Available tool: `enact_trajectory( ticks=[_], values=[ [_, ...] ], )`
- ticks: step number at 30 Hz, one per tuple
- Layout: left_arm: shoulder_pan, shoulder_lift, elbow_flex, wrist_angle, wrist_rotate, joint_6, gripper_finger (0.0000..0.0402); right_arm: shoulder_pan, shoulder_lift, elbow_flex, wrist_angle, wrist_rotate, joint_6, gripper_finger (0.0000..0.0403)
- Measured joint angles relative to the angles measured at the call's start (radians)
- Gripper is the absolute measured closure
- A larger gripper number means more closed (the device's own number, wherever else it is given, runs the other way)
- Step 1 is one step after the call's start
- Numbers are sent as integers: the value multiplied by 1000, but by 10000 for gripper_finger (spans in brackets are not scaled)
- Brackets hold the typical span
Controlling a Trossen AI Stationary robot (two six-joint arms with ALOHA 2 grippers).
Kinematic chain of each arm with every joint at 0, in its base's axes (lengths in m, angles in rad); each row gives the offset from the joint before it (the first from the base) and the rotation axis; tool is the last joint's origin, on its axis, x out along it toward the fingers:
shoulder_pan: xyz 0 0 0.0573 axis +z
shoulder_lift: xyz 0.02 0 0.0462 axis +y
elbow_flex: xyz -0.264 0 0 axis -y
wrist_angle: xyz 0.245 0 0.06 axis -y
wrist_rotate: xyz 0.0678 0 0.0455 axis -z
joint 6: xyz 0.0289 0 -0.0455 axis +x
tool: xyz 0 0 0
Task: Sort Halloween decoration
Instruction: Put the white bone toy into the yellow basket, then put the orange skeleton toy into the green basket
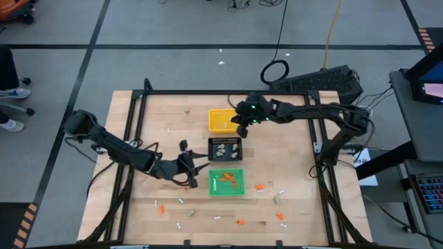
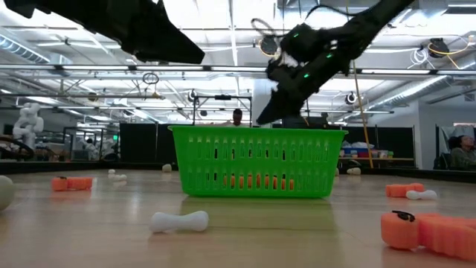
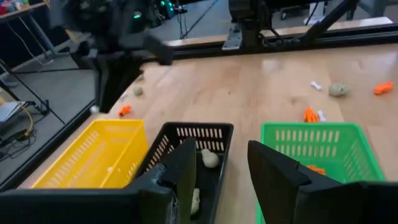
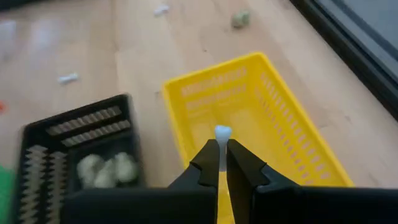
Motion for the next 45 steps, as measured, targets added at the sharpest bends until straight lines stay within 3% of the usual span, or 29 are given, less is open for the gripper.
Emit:
enact_trajectory(
  ticks=[11,19,25,34,39,45],
  values=[
    [-56,0,0,-62,-19,-34,256,-38,241,268,-255,0,-71,403],
    [-65,0,0,-94,-29,-53,256,-38,286,290,-270,2,-80,401],
    [-65,-1,0,-100,-29,-62,256,-38,280,290,-259,5,-71,357],
    [-67,0,0,-156,-29,-161,256,-22,183,290,-362,8,-50,292],
    [-91,-14,1,-227,-22,-261,256,30,46,289,-513,7,-85,291],
    [-137,-47,1,-313,-19,-390,256,179,-176,254,-616,9,-88,300]
  ],
)
